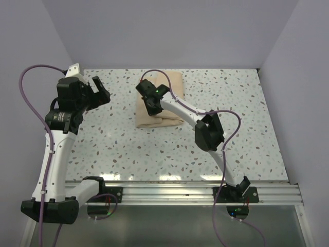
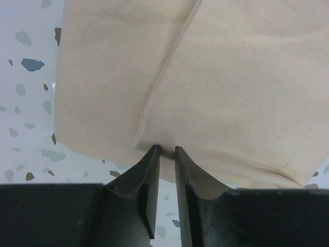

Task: Open and lay out the surgical kit
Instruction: Open the surgical kit at the center of the board.

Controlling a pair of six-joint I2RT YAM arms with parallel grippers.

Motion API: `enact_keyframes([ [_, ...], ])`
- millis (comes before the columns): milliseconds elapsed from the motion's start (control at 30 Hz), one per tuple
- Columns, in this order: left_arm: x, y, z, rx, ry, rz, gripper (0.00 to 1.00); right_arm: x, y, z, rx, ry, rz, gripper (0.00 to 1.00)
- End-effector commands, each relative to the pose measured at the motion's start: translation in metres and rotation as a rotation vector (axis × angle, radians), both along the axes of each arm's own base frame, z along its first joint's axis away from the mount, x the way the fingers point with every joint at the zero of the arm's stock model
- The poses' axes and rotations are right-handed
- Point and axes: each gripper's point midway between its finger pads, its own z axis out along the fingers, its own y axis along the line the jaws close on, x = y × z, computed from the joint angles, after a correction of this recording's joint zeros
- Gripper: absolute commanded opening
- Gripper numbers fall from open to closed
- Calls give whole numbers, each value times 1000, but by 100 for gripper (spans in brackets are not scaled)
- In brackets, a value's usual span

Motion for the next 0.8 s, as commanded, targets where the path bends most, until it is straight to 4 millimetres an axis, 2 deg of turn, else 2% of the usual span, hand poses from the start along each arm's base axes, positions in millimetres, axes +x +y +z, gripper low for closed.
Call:
enact_keyframes([
  [0, 7, 0, 13, 0, -50, -7, 94, -2, 4, 5, 15, 7, 14, 24],
  [133, 7, 1, 12, 4, -49, -9, 95, -5, 15, 9, 63, 16, 40, 50],
  [233, 7, 1, 11, 7, -47, -8, 95, -7, 18, 8, 75, 19, 52, 56],
  [367, 6, 1, 8, 9, -41, -7, 95, -3, 20, 2, 65, 10, 53, 56],
  [400, 6, 2, 7, 11, -38, -7, 94, -2, 19, -7, 45, 16, 48, 56],
  [500, 5, 3, 5, 20, -29, -6, 94, 5, 20, -11, 32, 7, 44, 52],
  [633, 6, 4, 2, 28, -17, -3, 94, 10, 10, -26, -40, 0, 18, 42],
  [667, 7, 4, 2, 28, -17, -3, 93, 10, 8, -29, -49, 4, 15, 39],
  [700, 7, 4, 2, 28, -17, -3, 92, 12, 6, -29, -50, 0, 8, 29],
  [767, 10, 4, 0, 28, -12, -5, 88, 14, 3, -29, -52, -3, -8, 19],
])
